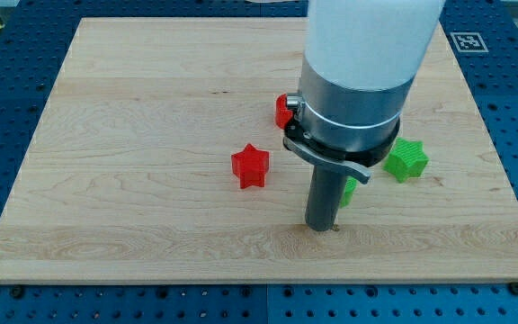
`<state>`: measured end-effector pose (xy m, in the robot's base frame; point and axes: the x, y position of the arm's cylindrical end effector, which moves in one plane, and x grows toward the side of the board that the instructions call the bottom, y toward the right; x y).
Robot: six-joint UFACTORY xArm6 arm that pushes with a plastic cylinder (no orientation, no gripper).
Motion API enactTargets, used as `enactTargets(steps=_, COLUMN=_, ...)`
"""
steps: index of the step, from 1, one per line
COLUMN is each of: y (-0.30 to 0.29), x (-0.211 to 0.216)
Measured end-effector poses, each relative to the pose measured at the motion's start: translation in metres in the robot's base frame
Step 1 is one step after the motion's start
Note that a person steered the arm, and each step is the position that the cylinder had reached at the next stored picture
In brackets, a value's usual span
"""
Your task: Slide the red star closer to the red circle
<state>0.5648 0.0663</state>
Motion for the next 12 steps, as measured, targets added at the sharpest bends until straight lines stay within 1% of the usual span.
enactTargets(steps=2, y=0.010, x=-0.020)
enactTargets(steps=3, y=0.010, x=-0.021)
enactTargets(steps=5, y=0.037, x=-0.014)
enactTargets(steps=6, y=0.014, x=-0.014)
enactTargets(steps=7, y=-0.051, x=-0.014)
enactTargets(steps=8, y=-0.071, x=-0.017)
enactTargets(steps=9, y=-0.075, x=-0.017)
enactTargets(steps=10, y=-0.101, x=-0.019)
enactTargets(steps=12, y=-0.106, x=-0.026)
